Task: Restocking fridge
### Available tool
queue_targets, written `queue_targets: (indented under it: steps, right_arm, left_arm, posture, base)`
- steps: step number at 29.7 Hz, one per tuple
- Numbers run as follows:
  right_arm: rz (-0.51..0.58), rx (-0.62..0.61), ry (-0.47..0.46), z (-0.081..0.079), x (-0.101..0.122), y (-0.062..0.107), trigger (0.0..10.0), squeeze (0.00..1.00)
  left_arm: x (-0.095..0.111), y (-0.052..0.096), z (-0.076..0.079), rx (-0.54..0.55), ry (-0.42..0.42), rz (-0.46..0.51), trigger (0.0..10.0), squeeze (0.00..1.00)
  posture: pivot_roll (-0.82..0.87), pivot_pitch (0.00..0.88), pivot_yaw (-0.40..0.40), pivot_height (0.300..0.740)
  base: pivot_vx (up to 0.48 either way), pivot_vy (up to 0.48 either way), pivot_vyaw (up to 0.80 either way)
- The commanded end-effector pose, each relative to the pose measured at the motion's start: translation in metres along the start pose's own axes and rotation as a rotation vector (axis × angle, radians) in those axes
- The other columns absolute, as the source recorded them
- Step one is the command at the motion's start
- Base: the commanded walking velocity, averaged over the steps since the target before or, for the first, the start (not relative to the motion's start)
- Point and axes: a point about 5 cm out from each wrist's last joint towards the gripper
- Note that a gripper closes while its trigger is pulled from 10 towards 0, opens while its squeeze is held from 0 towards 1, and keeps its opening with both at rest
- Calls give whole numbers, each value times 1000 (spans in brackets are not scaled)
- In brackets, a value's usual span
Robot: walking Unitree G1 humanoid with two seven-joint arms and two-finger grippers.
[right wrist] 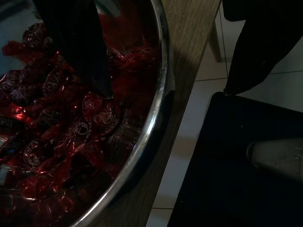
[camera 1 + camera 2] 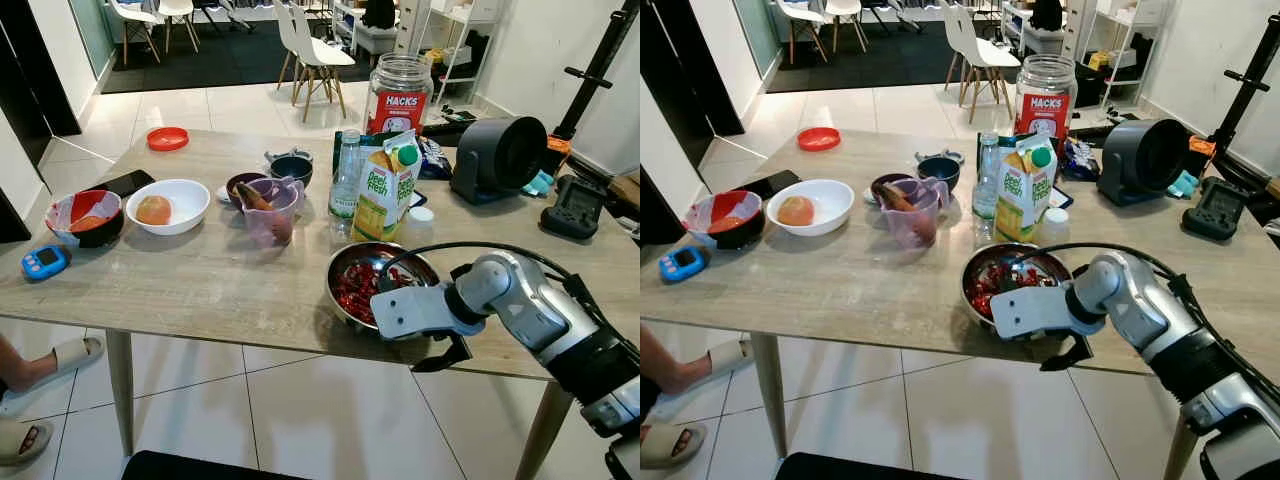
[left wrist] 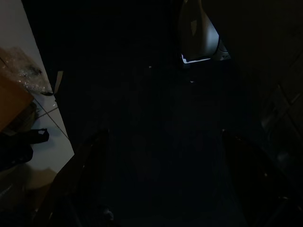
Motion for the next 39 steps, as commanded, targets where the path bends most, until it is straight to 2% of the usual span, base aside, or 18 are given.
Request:
queue_targets:
  steps: [1,10,11,12,13,16,17,25,39]
  right_arm:
    - [0,35,6,-5,-1,-7,10000,0]
    - [-20,35,-14,-5,-4,-13,10000,0]
    - [-20,37,-16,-6,-4,-13,8784,0]
    - [-20,37,-16,-6,-4,-13,8784,0]
    - [-20,40,-17,-6,-4,-14,4000,0]
    - [-20,41,-17,-6,-3,-14,4000,0]
    - [-18,40,-16,-6,-3,-14,0,0]
    - [-13,35,-14,-4,-1,-12,0,0]
    - [-3,42,-20,-5,0,-12,0,0]
  left_arm:
    - [2,-2,6,-17,0,2,10000,0]
    - [1,-1,6,-17,-1,-2,10000,0]
    - [1,-1,5,-17,0,-2,10000,0]
    - [1,-1,5,-17,0,-2,10000,0]
    - [1,-1,5,-16,1,-2,10000,0]
    - [1,-1,5,-16,1,-2,10000,0]
    - [0,-1,5,-16,2,-3,10000,0]
    - [-5,-1,7,-19,7,-13,10000,0]
    - [-2,-1,8,-19,10,-8,10000,0]
  posture:
    - [31,0,-27,740]
    - [32,0,-27,740]
    - [32,0,-27,740]
    - [32,0,-27,740]
    - [32,0,-27,740]
    - [32,0,-27,740]
    - [32,0,-27,740]
    - [29,0,-28,740]
    - [29,0,-28,740]
  base:
    - [0,0,0]
    - [0,0,0]
    - [0,0,0]
    - [0,0,0]
    - [0,0,0]
    - [0,0,0]
    - [0,0,0]
    - [0,0,0]
    - [0,0,0]
Point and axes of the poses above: a point about 5 cm out from each wrist's last joint towards the gripper, its own y axis pointing back from the gripper into the wrist, its own x axis along the axis of the wrist's last joint, z = x × y, and after that the axes turned 5 degrees about -y, right-handed
